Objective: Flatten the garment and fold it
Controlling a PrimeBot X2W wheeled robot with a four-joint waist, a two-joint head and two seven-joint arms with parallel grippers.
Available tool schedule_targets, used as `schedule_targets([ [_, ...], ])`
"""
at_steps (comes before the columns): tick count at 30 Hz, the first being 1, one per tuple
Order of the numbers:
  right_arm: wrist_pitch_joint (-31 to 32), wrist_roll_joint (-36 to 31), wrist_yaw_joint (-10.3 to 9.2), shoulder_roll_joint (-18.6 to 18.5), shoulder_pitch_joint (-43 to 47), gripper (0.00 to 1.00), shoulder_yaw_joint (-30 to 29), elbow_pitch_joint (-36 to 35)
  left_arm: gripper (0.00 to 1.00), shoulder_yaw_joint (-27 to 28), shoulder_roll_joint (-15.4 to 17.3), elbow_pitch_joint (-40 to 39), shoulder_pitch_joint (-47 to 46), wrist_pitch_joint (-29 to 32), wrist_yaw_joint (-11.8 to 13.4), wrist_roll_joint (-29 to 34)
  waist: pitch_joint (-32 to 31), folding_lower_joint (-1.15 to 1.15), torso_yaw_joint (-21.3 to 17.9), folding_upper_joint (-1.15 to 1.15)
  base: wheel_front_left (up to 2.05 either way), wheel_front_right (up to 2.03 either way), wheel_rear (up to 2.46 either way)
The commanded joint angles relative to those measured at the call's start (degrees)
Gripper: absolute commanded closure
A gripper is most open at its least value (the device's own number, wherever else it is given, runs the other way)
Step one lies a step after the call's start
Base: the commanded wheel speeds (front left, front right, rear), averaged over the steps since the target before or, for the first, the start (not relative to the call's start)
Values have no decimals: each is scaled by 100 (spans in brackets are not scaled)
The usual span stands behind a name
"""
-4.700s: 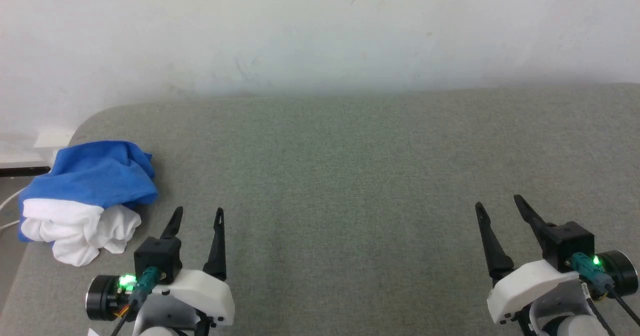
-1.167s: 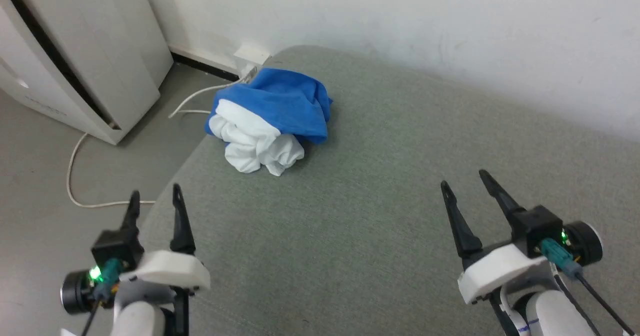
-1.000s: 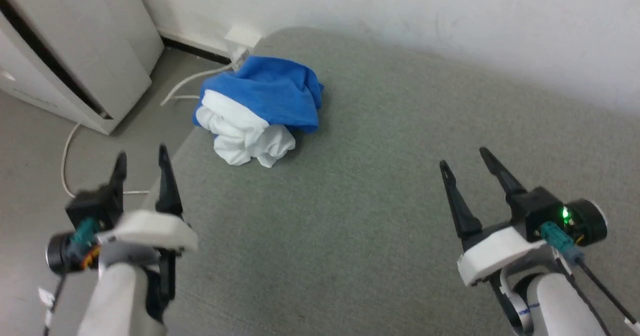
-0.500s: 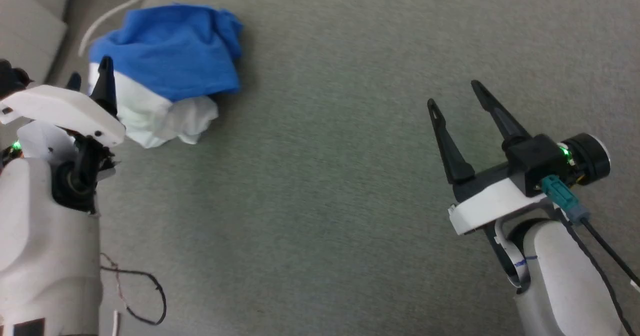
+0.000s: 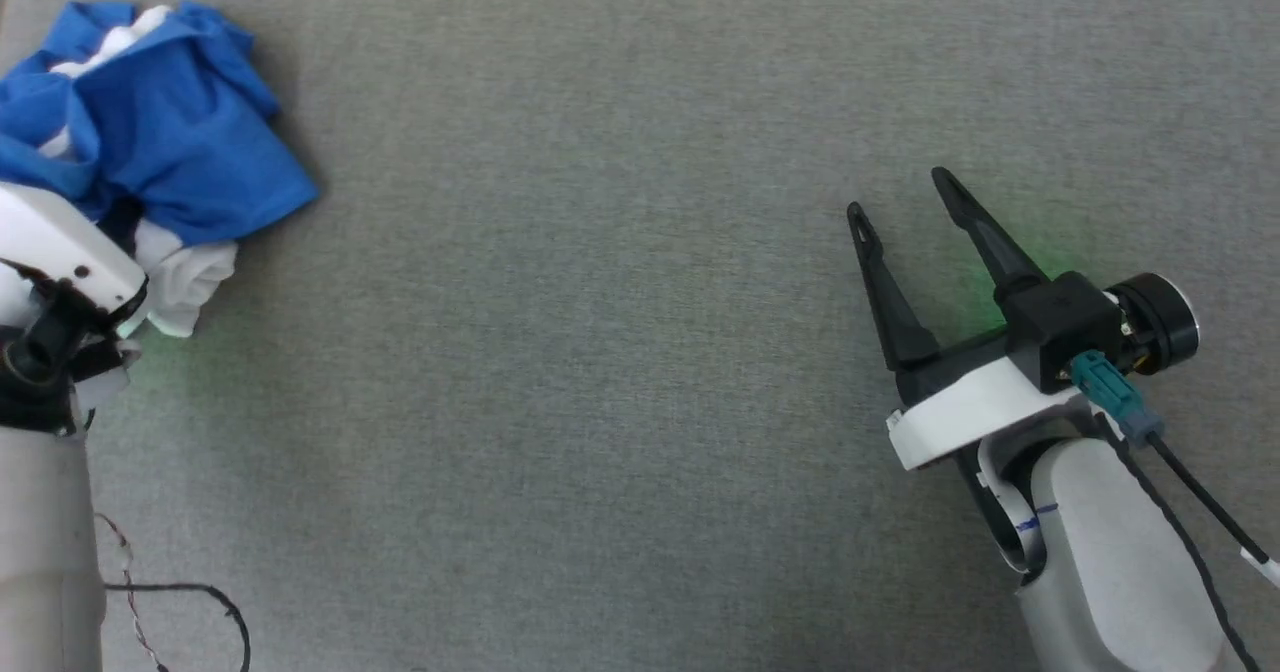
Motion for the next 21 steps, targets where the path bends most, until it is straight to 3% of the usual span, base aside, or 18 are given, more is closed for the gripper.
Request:
schedule_targets([
  [1,-45,34,-11,22,-61,0,2,25,95,-174,-269,28,221,-32,0,45,-138,0,-30,0,0,0,0],
  [2,-59,43,-11,27,-50,0,5,55,100,-145,-230,-88,245,-220,32,125,-234,0,-11,0,0,0,0],
  [7,-98,79,-11,52,95,0,-38,190,100,-60,-30,-567,212,-1647,152,736,-824,0,115,0,0,0,0],
  [13,-147,159,-11,84,425,0,-200,328,100,-352,111,-881,-102,-3278,5,1475,-1710,0,156,0,0,0,0],
  [17,-158,214,-11,98,720,0,-370,379,100,-672,77,-1086,-369,-3794,-139,1752,-2208,0,54,0,0,0,0],
  [21,-127,273,-11,104,1012,0,-523,348,100,-1042,-50,-1297,-637,-3902,-294,1888,-2563,0,-184,0,0,0,0],
])
